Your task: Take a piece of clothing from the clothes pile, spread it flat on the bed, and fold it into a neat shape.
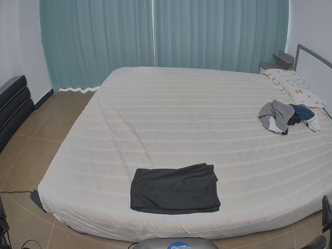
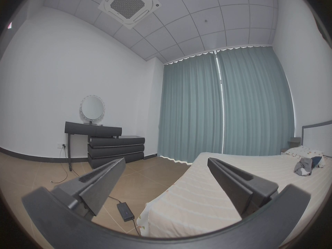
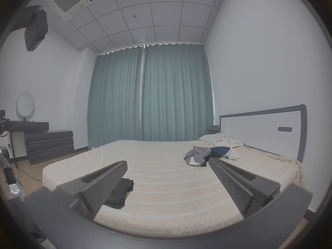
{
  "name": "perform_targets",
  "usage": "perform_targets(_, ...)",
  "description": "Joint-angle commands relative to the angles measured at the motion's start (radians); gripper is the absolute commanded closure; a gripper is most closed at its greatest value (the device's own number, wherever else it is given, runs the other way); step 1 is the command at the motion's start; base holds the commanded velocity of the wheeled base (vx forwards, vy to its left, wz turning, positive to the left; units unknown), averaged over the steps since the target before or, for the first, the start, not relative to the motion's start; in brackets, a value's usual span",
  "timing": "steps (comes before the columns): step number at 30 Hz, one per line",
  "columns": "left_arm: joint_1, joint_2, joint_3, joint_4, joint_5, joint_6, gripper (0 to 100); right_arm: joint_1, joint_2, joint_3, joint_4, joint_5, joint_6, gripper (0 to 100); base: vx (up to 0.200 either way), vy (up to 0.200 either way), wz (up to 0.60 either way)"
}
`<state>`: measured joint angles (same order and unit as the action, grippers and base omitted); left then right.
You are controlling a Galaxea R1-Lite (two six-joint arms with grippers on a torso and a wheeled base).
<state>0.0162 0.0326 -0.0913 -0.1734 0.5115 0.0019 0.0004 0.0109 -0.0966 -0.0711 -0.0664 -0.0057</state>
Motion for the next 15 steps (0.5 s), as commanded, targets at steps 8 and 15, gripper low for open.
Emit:
perform_targets(8, -0.013, -0.025, 0.091, 0.015, -0.189, 0.024, 0, 0.0, -0.009, 0.097, -0.007, 0.014, -0.017, 0, 0.0, 0.0, 0.0)
perform_targets(15, -0.013, -0.025, 0.09, 0.107, -0.281, 0.024, 0, 0.0, -0.009, 0.083, 0.106, 0.037, -0.008, 0, 0.0, 0.0, 0.0)
